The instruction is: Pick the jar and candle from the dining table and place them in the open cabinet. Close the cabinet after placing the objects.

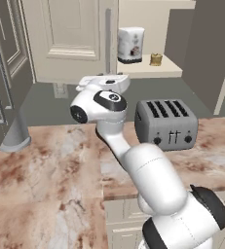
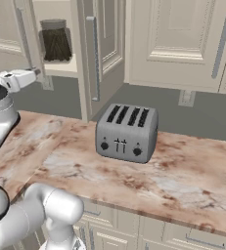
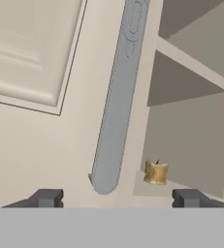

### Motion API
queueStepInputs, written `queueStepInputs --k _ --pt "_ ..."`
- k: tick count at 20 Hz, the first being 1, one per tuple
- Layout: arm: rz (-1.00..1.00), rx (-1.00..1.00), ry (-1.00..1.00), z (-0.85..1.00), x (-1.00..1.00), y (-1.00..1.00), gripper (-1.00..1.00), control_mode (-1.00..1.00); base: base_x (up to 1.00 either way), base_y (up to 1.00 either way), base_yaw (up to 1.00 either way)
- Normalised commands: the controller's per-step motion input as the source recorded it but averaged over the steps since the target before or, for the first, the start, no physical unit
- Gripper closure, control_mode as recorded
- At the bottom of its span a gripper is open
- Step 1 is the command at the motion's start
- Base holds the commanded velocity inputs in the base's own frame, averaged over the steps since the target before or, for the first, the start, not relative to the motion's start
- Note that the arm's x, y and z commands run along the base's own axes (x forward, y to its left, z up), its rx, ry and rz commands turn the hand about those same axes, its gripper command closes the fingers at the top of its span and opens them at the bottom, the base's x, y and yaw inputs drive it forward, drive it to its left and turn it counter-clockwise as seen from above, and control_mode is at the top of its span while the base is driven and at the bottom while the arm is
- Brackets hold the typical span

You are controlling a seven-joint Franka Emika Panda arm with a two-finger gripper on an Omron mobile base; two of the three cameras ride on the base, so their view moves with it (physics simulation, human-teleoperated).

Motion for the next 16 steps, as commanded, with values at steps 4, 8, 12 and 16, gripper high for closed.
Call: queueStepInputs --k 4,8,12,16 --pt "0.0 0.0 0.0 -0.01 0.44 -0.12 -1.0 -1.0 0.0 0.0 0.0" --pt "0.0 0.0 0.0 0.0 0.41 -0.05 -1.0 -1.0 0.0 0.0 0.0" --pt "0.0 0.0 0.01 -0.01 0.25 0.0 -1.0 -1.0 0.0 0.0 0.0" --pt "0.0 0.0 0.04 -0.03 0.19 0.0 -1.0 -1.0 0.0 0.0 0.0"
